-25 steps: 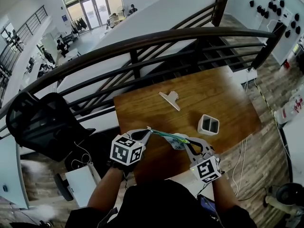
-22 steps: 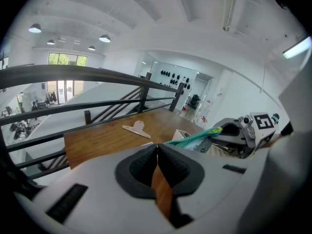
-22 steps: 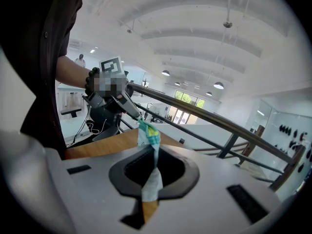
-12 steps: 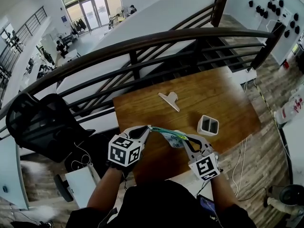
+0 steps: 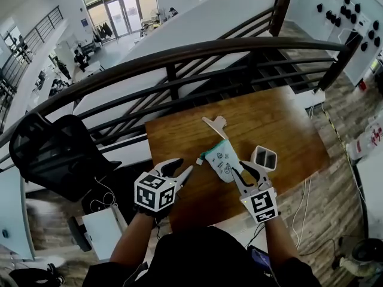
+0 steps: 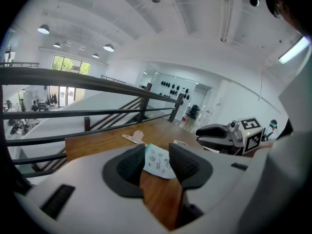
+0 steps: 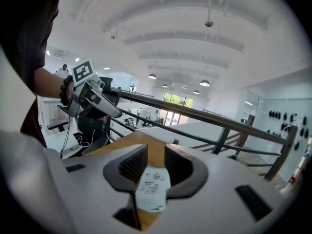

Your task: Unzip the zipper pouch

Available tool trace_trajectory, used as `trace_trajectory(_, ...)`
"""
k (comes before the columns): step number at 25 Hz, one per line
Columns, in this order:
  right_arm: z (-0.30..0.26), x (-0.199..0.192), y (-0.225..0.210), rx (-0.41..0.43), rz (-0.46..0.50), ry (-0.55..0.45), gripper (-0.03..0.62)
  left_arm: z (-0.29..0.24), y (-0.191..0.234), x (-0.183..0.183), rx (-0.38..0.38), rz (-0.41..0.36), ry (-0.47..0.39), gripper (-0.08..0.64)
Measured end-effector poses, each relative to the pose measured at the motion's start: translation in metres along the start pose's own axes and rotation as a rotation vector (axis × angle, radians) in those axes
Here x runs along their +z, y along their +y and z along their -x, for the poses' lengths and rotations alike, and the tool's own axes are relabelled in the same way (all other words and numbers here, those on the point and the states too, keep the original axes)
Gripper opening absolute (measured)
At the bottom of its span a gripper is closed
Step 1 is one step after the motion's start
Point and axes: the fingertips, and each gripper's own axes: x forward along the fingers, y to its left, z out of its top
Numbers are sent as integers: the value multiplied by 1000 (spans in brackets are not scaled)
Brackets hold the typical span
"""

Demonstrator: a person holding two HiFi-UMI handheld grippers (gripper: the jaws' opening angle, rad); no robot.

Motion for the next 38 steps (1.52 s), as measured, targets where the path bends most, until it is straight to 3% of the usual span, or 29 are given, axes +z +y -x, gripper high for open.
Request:
trace_trajectory(4, 15, 4, -12, -47, -24, -32, 74, 12, 5, 15, 29, -2, -98, 149)
trace_trajectory(9, 32, 13, -34, -98, -153, -113, 40, 25, 11, 34, 73, -43, -211, 95)
trace_trajectory(15, 57, 26, -52, -159, -222, -197, 12, 44, 13, 58, 119, -138, -331, 46)
trace_trajectory(21, 80, 27, -57, -197, -356, -286, -3, 72, 14, 72, 118, -106, -489, 24)
trace_trajectory(26, 94, 28, -55, -221, -394, -336, -6, 80, 3, 71, 75, -135, -516, 18)
trace_trajectory(32, 90, 30, -44, -205, -357, -324, -8, 79, -5, 67, 54, -164, -504, 17)
trace_trajectory(38, 91, 34, -39, -190, -355, -327, -8, 79, -8, 61, 46, -147, -499, 17)
